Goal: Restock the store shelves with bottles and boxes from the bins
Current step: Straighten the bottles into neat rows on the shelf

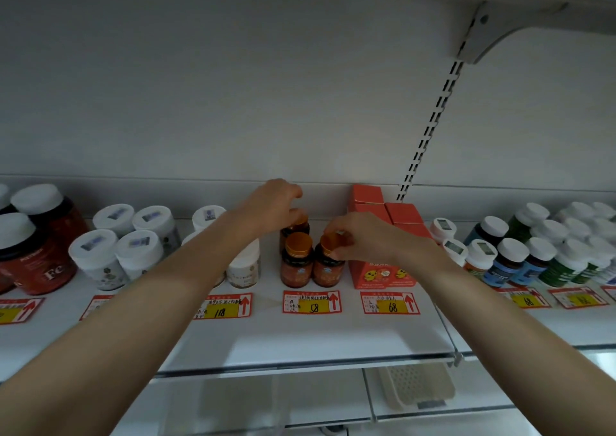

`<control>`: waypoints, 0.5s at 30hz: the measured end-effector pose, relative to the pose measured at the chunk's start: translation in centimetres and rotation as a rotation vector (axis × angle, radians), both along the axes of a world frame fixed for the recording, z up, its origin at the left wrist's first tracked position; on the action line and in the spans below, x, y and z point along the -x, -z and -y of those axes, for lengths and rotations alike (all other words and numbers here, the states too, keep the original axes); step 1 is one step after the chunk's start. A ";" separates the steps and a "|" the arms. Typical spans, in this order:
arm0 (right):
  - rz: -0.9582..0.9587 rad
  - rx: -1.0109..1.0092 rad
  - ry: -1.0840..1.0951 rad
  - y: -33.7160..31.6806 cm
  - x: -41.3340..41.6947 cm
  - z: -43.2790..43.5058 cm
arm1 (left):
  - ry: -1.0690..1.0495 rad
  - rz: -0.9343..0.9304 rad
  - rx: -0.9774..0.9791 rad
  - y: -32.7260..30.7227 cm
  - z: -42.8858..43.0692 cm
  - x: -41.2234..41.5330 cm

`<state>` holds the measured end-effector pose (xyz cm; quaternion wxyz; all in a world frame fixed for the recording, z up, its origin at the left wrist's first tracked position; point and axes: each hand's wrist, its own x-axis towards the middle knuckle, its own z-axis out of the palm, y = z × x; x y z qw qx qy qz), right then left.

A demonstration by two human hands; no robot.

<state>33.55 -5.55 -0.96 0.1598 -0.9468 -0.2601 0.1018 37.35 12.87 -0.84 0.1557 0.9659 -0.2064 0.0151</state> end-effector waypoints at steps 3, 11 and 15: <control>-0.010 0.007 0.008 0.2 0.1 0.0 | 0.022 -0.087 -0.058 0.8 0.5 -0.9; 0.000 0.016 0.014 0.4 0.1 -0.1 | 0.063 -0.119 -0.092 1.1 1.1 -0.9; 0.005 0.014 0.007 0.4 0.0 0.0 | 0.061 -0.121 -0.092 1.0 1.2 -1.0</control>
